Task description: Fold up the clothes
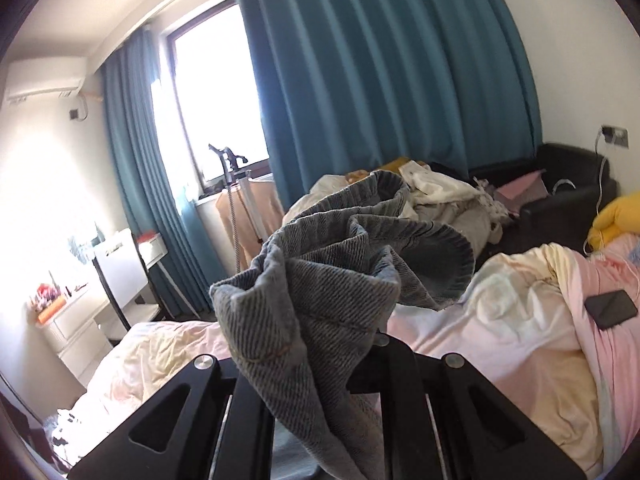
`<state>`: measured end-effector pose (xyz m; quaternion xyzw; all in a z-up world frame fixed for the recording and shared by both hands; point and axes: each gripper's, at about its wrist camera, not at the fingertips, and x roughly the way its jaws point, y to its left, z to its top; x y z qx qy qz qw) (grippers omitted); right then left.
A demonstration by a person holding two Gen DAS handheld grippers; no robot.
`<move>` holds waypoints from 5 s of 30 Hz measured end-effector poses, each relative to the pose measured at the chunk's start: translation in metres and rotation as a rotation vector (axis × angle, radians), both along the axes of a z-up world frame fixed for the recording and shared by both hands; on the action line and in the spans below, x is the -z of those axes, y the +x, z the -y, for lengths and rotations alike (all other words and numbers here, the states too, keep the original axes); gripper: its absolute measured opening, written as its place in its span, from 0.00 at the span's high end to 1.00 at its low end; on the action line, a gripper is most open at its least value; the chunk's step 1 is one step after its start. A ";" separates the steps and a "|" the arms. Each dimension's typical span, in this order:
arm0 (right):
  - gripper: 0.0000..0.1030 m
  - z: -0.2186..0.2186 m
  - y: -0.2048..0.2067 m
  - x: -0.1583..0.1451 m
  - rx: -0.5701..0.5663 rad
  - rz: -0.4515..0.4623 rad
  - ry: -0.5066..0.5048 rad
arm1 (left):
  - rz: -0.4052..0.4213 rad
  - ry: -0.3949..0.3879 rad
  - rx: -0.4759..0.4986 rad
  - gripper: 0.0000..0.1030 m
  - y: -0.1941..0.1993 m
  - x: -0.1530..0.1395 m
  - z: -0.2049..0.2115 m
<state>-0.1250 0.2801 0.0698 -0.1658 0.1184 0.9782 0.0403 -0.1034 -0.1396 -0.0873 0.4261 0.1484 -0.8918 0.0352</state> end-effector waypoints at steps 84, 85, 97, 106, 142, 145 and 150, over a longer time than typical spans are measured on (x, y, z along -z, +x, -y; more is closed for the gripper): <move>0.22 0.352 0.015 0.208 -0.659 0.395 0.226 | -0.114 0.094 -0.276 0.73 0.008 -0.055 0.185; 0.22 0.327 0.031 0.200 -0.678 0.408 0.197 | -0.156 0.096 -0.265 0.73 0.010 -0.070 0.173; 0.22 0.092 0.125 0.108 -0.492 0.363 0.116 | -0.464 -0.078 -0.013 0.76 0.005 -0.167 -0.026; 0.22 -0.040 0.125 0.121 -0.234 0.357 -0.129 | -0.467 -0.162 0.068 0.76 -0.005 -0.157 -0.157; 0.22 -0.129 0.128 0.119 -0.303 0.194 -0.317 | -0.289 -0.430 0.511 0.53 0.080 -0.051 -0.272; 0.22 -0.109 0.112 0.120 -0.356 0.177 -0.315 | -0.256 -0.418 0.448 0.53 0.067 -0.057 -0.237; 0.25 -0.082 0.065 0.134 -0.412 0.218 -0.376 | -0.210 -0.389 0.402 0.53 0.025 -0.056 -0.198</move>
